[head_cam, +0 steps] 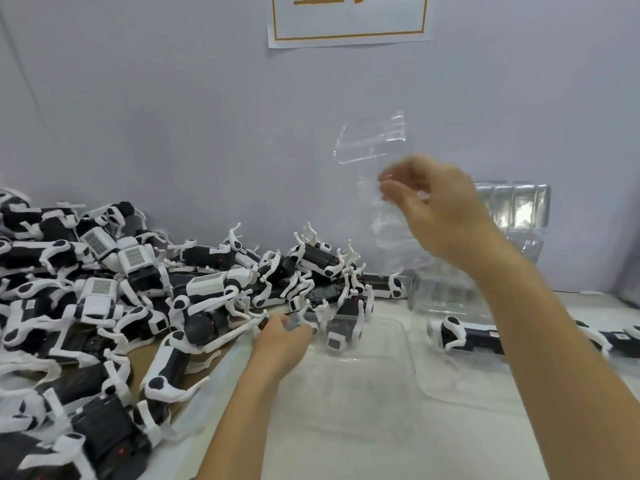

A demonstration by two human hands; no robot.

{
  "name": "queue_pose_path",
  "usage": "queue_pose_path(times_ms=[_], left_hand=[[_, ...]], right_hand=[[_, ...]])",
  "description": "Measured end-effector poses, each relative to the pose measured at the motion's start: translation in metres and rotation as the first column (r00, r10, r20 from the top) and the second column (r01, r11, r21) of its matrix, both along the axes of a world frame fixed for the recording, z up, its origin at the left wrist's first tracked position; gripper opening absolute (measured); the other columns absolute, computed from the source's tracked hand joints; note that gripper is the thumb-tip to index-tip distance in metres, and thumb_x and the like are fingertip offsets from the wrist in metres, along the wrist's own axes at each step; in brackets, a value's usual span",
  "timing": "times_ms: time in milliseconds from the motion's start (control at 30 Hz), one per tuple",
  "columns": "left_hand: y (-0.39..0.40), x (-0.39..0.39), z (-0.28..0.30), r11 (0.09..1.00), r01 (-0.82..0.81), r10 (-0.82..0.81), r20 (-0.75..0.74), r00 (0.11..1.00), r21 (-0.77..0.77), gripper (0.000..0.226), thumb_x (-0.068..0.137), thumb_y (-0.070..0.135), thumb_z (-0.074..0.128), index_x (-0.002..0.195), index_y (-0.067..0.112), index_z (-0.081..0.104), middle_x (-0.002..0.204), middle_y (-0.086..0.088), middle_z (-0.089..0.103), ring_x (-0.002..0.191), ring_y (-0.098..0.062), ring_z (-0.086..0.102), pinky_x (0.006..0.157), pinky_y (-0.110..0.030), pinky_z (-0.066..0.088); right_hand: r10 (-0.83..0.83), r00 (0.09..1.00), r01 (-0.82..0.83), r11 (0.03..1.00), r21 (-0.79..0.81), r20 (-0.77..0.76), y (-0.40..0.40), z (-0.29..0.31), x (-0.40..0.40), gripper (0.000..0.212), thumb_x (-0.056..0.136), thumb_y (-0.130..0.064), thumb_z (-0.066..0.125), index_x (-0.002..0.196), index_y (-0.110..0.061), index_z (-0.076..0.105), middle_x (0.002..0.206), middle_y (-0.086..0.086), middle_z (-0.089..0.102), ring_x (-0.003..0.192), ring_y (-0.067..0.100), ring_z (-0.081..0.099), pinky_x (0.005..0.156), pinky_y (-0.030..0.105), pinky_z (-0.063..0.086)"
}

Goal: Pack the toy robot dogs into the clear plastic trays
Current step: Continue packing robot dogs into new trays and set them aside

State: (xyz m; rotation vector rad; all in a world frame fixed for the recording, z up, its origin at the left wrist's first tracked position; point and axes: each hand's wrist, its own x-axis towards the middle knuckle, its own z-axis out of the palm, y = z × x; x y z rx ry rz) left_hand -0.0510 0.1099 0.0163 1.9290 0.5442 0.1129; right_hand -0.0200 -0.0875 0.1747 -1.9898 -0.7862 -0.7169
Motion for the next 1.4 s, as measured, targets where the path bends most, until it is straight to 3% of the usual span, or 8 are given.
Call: queue_pose_path(times_ms=[200,300,433,633,967,1167,1267,1400], left_hand=[[0.001,0.001,-0.002,1.000,-0.003,0.003,0.000,1.000,0.006,0.029,0.090,0.029,0.055,0.115,0.016,0.051,0.126,-0.006,0.054,0.111,-0.024,0.051,0.085,-0.036,0.045],[0.004,0.002,-0.004,0.999,0.019,-0.018,-0.021,1.000,0.041,0.036,0.090,0.033,0.055,0.122,0.018,0.048,0.130,-0.005,0.052,0.108,-0.023,0.050,0.083,-0.033,0.041],[0.007,0.002,-0.005,0.991,0.086,-0.085,-0.013,0.996,0.100,0.052,0.092,0.037,0.054,0.141,0.029,0.037,0.145,0.006,0.045,0.107,-0.017,0.043,0.087,-0.031,0.036],[0.009,0.001,-0.006,0.979,0.117,-0.115,-0.022,0.993,0.169,0.026,0.093,0.042,0.054,0.114,0.036,0.040,0.148,0.011,0.044,0.105,-0.014,0.046,0.087,-0.029,0.037],[0.013,0.002,-0.005,0.977,0.136,-0.125,-0.073,0.989,0.165,0.035,0.092,0.050,0.056,0.117,0.031,0.043,0.127,0.010,0.046,0.106,-0.015,0.050,0.084,-0.031,0.040],[0.012,-0.002,-0.001,0.965,0.150,-0.137,-0.076,0.988,0.214,0.027,0.095,0.048,0.054,0.109,0.029,0.041,0.112,0.012,0.043,0.128,-0.020,0.044,0.096,-0.033,0.044],[0.013,-0.005,0.001,0.959,0.153,-0.135,-0.092,0.987,0.238,0.028,0.095,0.048,0.053,0.111,0.028,0.041,0.112,0.009,0.044,0.131,-0.022,0.043,0.099,-0.035,0.044],[0.014,-0.007,0.003,0.959,0.134,-0.115,-0.090,0.989,0.248,0.019,0.094,0.038,0.051,0.102,0.023,0.043,0.100,0.003,0.049,0.076,-0.012,0.046,0.066,-0.029,0.038]], right_hand=[[-0.216,0.962,0.257,0.921,-0.291,0.168,-0.013,0.081,0.037,0.010,0.099,-0.021,0.055,0.105,-0.015,0.060,0.102,0.004,0.061,0.098,0.020,0.053,0.081,0.019,0.038],[-0.399,0.904,0.418,0.756,-0.503,0.153,-0.032,0.107,0.071,0.009,0.099,-0.032,0.053,0.101,-0.023,0.056,0.115,0.009,0.061,0.123,0.030,0.045,0.105,0.045,0.039],[-0.568,0.804,0.490,0.470,-0.734,0.174,-0.057,0.110,0.108,0.024,0.100,-0.033,0.052,0.115,-0.015,0.057,0.126,0.019,0.057,0.120,0.038,0.048,0.102,0.042,0.038],[-0.644,0.722,0.497,0.227,-0.837,0.254,-0.082,0.084,0.140,0.027,0.102,-0.023,0.041,0.128,-0.022,0.048,0.134,0.012,0.049,0.128,0.034,0.038,0.106,0.052,0.029],[-0.604,0.768,0.541,0.436,-0.719,0.212,-0.088,0.051,0.147,0.050,0.100,-0.035,0.049,0.146,-0.027,0.035,0.148,0.010,0.040,0.135,0.034,0.035,0.108,0.052,0.022],[-0.366,0.890,0.453,0.776,-0.438,0.272,-0.042,0.017,0.099,0.043,0.094,-0.015,0.052,0.136,-0.021,0.048,0.129,0.009,0.051,0.122,0.030,0.043,0.101,0.045,0.030],[-0.206,0.976,0.219,0.908,-0.358,0.074,-0.006,-0.019,0.067,0.030,0.093,-0.012,0.056,0.123,-0.018,0.058,0.099,0.000,0.059,0.096,0.020,0.056,0.094,0.040,0.046],[-0.278,0.887,0.033,0.835,-0.549,-0.369,0.023,-0.082,0.050,0.036,0.095,-0.034,0.058,0.128,-0.021,0.056,0.103,-0.002,0.062,0.088,0.014,0.059,0.087,0.033,0.050]])
